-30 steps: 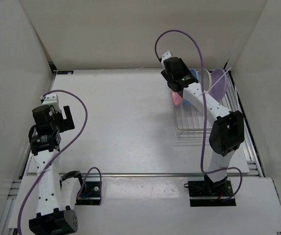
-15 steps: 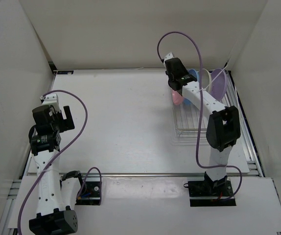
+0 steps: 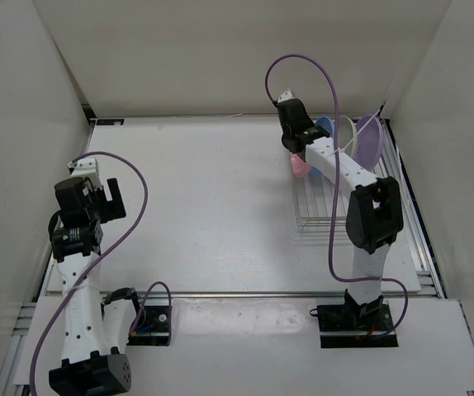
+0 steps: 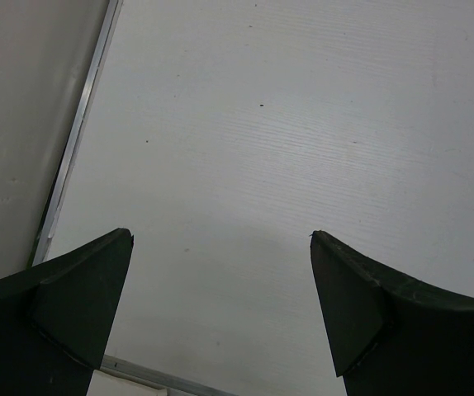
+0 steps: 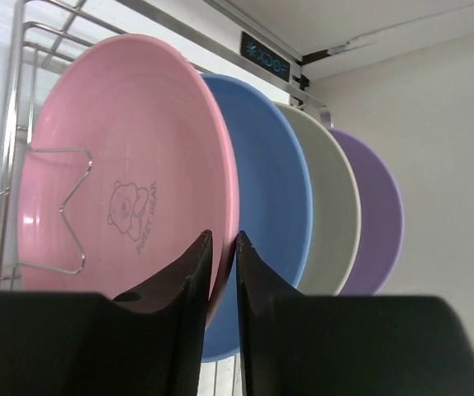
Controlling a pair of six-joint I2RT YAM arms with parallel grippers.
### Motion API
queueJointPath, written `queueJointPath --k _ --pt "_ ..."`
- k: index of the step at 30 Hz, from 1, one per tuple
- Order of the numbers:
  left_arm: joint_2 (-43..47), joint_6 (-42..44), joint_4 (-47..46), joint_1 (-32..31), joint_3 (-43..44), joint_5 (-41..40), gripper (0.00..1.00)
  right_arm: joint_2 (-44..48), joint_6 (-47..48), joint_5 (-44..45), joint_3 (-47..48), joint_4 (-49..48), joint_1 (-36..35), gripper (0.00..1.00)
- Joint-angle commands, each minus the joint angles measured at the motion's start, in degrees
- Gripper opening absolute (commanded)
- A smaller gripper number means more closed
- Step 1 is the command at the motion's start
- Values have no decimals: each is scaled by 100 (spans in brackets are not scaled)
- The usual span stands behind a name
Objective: Unload the plates from the dish rack
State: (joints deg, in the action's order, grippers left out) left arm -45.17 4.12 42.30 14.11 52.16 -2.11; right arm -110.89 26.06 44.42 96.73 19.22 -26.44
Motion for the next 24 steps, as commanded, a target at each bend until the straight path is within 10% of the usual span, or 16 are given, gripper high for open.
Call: queueJointPath --k 1,9,24 --pt "87 45 -125 -22 -83 97 100 -91 74 286 302 -173 -98 19" --pt "87 45 -126 -22 -189 97 100 -205 311 751 408 -269 -99 0" --pt "34 98 -179 -22 -242 149 100 -512 1727 1710 1111 -1184 -151 0"
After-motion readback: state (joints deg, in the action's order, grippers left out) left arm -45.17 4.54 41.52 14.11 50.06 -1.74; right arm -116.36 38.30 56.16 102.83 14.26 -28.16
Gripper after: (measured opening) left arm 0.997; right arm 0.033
